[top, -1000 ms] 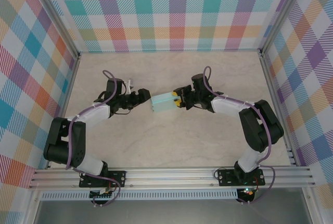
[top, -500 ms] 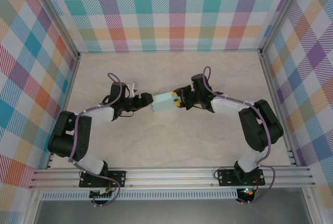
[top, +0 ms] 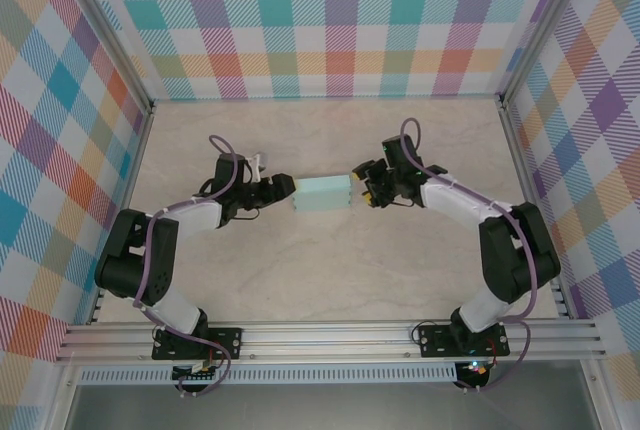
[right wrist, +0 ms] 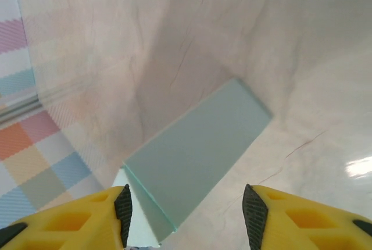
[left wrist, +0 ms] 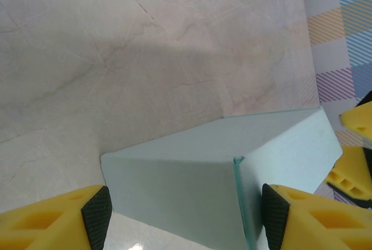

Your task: Fold the paper box

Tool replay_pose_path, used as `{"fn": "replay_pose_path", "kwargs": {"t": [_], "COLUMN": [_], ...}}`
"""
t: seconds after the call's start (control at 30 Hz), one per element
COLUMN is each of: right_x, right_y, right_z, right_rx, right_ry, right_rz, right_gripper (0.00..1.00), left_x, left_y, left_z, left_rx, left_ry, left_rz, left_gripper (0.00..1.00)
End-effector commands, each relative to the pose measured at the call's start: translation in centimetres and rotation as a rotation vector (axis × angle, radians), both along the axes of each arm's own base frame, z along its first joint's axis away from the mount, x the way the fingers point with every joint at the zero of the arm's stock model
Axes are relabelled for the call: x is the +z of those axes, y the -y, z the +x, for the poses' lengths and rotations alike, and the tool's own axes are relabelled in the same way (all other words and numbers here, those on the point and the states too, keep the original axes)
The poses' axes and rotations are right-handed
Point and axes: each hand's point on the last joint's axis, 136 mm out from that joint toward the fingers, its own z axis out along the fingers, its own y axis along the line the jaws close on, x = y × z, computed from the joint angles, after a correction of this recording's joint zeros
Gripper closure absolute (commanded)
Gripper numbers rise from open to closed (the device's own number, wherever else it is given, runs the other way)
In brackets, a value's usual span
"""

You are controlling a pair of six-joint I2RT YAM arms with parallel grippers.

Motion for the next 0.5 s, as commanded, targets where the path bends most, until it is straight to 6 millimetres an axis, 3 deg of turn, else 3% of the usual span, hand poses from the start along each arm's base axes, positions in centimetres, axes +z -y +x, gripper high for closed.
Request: {"fn": "replay_pose_path", "kwargs": {"t": [0.0,0.1,0.27,0.37,0.47], "right_x": [2.5,2.4,0.7,1.3,2.8], "right_y": [1.8,1.1,-1.8,-3.6,-4.0], "right_z": [-0.2,-0.4,-0.4,-0.1,0.2], "right_rx": [0.059,0.109,0.222,0.312,0.334], "right_ry": [0.090,0.112,0.130,0.158,0.201], "right_rz": [-0.113,-0.089,0.022,0.079,0.083], "right_gripper": [0.44,0.47,0.50,0.54,0.53], "left_x": [-8.9,-9.0,-9.0,-9.2,-8.7], "left_y": [-3.7,-3.6,-3.8,-3.8,-3.8], "left_z": [-4.5,-4.5,-4.5,-4.6,-4.5], "left_rx": [0.072,0.072,0.075,0.069,0.071], "left_ry": [-0.288,-0.291,-0.289,-0.295,-0.277], "left_rz": [0.234,0.232,0.239,0.245,0.247], "left_gripper": [0.32,0.32,0.32,0.32,0.32]}}
